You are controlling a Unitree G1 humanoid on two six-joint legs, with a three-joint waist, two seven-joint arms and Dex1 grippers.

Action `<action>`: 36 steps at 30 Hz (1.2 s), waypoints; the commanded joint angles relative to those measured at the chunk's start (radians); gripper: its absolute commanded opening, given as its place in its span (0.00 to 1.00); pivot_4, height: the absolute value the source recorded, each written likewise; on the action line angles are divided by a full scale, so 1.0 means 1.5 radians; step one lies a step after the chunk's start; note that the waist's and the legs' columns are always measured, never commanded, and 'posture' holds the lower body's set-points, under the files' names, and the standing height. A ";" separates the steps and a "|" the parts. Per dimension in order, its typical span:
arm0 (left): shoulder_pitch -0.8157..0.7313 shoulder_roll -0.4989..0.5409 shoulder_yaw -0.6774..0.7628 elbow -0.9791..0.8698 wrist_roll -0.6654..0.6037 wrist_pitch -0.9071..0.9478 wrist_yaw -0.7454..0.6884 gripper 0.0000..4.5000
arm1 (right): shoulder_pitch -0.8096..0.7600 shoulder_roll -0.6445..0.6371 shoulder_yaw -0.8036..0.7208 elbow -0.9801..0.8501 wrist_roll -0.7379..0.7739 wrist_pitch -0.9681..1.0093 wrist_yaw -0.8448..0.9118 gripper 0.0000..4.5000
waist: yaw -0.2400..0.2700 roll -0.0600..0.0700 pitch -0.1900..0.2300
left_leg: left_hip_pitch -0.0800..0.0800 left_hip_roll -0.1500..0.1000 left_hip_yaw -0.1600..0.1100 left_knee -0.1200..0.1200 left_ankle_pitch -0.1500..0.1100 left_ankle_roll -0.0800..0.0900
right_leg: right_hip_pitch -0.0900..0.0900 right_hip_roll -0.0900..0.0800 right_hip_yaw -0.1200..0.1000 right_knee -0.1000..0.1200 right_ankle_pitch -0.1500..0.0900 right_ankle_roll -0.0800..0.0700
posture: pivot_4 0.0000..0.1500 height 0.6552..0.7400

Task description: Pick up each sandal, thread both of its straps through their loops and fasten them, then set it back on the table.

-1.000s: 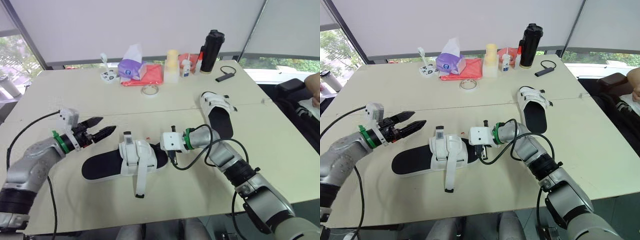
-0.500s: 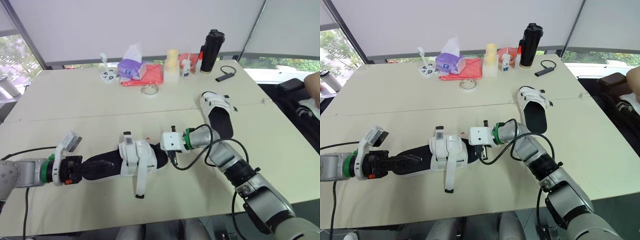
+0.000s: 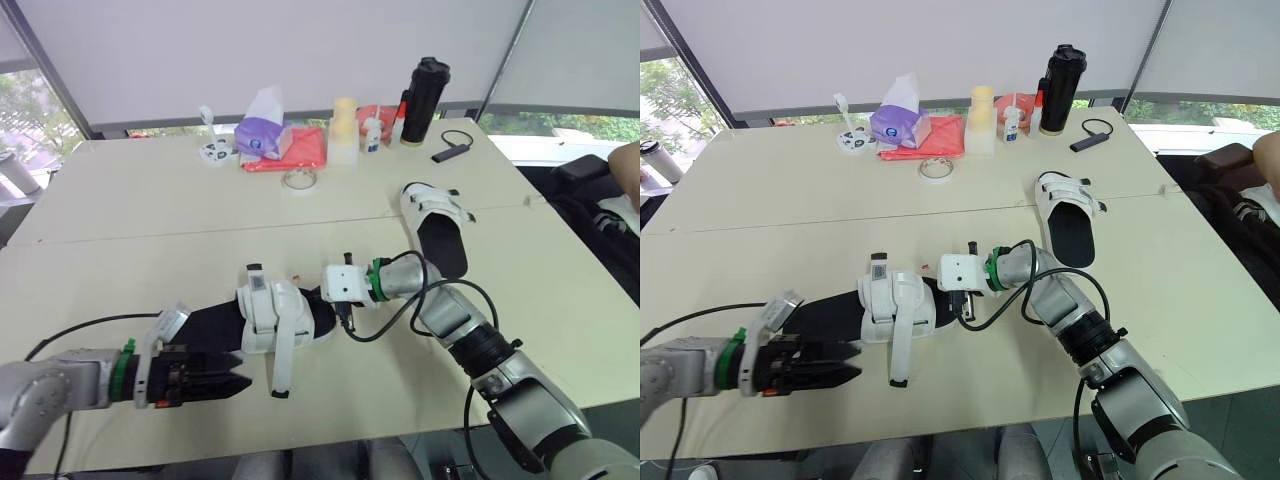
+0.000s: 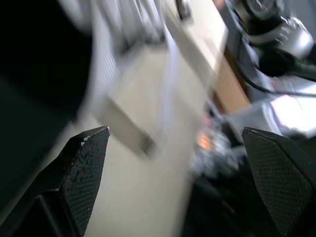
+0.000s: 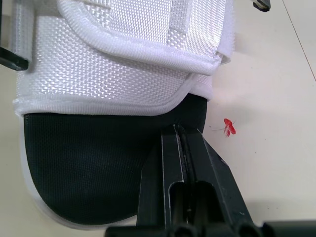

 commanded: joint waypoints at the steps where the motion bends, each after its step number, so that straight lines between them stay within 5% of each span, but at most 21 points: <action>1: -0.011 -0.031 -0.007 -0.029 0.032 -0.039 0.036 0.98 | 0.014 -0.008 0.013 0.010 -0.020 0.022 0.004 0.00 | 0.001 0.000 0.000 | 0.000 0.000 0.000 0.000 0.000 0.001 | 0.000 0.000 0.000 0.000 0.000 0.000 | 1.00 1.00; 26: -0.049 -0.135 -0.112 -0.018 0.102 -0.061 0.050 0.98 | 0.025 -0.010 0.010 -0.016 -0.021 0.041 0.004 0.00 | 0.002 0.001 -0.001 | 0.001 -0.001 0.002 0.000 0.000 0.000 | 0.001 0.000 0.000 -0.001 0.000 0.000 | 1.00 1.00; 29: -0.051 -0.136 -0.113 -0.019 0.101 -0.054 0.046 0.81 | 0.025 -0.010 0.010 -0.017 -0.023 0.042 0.003 0.00 | 0.002 0.001 -0.001 | 0.001 -0.001 0.002 0.000 0.000 0.000 | 0.001 0.000 0.000 -0.001 0.000 0.000 | 1.00 1.00; 36: -0.055 -0.134 -0.108 -0.022 0.087 -0.042 0.042 0.01 | 0.026 -0.011 0.010 -0.018 -0.024 0.044 0.003 0.00 | 0.002 0.001 -0.001 | 0.001 -0.001 0.002 0.000 0.001 0.001 | 0.001 0.000 0.000 -0.001 0.000 0.000 | 1.00 1.00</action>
